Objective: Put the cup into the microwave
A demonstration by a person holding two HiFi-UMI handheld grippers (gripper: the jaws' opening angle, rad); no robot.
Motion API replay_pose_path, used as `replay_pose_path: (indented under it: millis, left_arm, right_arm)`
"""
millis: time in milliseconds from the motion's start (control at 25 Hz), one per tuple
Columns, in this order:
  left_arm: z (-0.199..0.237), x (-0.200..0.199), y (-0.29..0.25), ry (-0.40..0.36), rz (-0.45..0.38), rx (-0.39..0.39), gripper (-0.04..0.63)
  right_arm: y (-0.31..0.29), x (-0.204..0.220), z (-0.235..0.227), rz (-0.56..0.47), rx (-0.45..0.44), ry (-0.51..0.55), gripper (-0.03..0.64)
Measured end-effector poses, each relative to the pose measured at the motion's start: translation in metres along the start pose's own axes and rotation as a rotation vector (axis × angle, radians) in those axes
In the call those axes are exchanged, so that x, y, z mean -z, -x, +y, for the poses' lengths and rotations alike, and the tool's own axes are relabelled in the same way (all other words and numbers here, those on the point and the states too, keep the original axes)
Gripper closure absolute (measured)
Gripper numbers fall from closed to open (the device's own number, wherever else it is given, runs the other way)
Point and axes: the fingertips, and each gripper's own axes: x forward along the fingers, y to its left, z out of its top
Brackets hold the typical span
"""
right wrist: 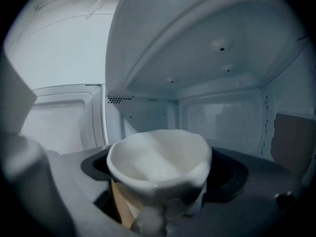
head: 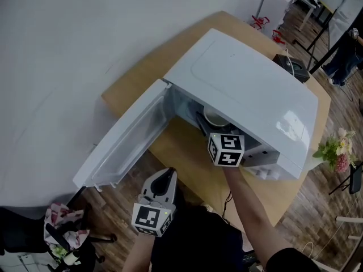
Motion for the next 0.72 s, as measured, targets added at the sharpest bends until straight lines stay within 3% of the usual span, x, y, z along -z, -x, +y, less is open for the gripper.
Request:
replay_pose_path:
  millis: [720]
  left_arm:
    - [-0.007, 0.01, -0.013, 0.016, 0.032, 0.026, 0.578]
  right_arm:
    - [-0.01, 0.006, -0.014, 0.019, 0.024, -0.039, 0.103]
